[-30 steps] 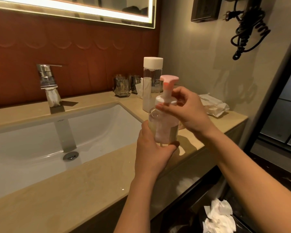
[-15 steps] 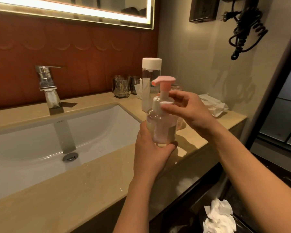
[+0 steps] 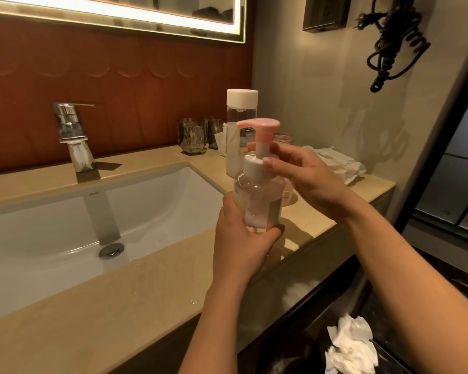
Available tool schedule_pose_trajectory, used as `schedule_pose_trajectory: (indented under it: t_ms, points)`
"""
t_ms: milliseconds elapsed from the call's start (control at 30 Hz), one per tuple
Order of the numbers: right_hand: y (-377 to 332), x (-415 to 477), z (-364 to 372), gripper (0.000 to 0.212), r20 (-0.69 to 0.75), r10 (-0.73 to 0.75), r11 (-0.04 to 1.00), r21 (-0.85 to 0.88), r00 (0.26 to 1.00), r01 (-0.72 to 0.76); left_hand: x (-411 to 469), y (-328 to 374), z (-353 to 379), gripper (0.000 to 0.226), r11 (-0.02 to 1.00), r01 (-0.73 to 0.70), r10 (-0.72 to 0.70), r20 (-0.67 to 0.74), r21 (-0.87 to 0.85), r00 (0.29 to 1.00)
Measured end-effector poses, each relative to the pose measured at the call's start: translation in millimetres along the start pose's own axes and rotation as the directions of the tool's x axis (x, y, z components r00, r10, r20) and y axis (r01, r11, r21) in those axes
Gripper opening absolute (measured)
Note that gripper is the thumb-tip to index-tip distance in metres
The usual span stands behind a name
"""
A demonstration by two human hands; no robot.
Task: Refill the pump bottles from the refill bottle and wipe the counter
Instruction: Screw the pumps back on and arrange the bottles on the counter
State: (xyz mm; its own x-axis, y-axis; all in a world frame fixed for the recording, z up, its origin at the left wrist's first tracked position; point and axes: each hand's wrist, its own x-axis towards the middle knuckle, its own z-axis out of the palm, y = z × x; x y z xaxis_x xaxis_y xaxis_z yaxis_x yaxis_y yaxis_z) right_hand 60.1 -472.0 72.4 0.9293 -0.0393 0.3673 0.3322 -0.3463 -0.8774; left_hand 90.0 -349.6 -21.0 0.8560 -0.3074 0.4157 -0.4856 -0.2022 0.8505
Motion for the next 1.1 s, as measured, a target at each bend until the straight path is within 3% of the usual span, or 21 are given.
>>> schedule_pose_trajectory:
  t_ms: [100, 267, 467, 867, 967, 1100]
  points:
    - [-1, 2, 2, 0.037, -0.102, -0.031, 0.998, -0.054, 0.994, 0.025, 0, 0, 0, 0.078, 1.0, -0.003, 0.003, 0.002, -0.002, 1.0]
    - [3, 1, 13, 0.043, -0.232, -0.091, 0.992, -0.108, 0.968, 0.068, 0, 0, 1, 0.079, 1.0, 0.008, -0.008, 0.0, 0.0, 1.0]
    - [-3, -2, 6, 0.045, -0.08, -0.03, 0.988, -0.154, 0.996, 0.017, -1, 2, 0, 0.077, 1.0, 0.004, -0.004, 0.001, -0.012, 1.0]
    - [6, -10, 24, 0.046, -0.256, -0.22, 0.937, -0.325, 0.941, 0.13, 0, -1, 2, 0.077, 1.0, 0.01, -0.01, -0.018, -0.025, 1.0]
    - [11, -13, 25, 0.041, -0.242, -0.187, 0.961, -0.246, 0.952, 0.127, -1, 1, 1, 0.079, 1.0, 0.025, -0.025, -0.015, -0.001, 1.0]
    - [31, -16, 15, 0.037, -0.457, -0.194, 0.977, -0.174, 0.868, 0.127, -3, 3, -1, 0.079, 0.999, 0.021, -0.02, -0.014, 0.026, 1.0]
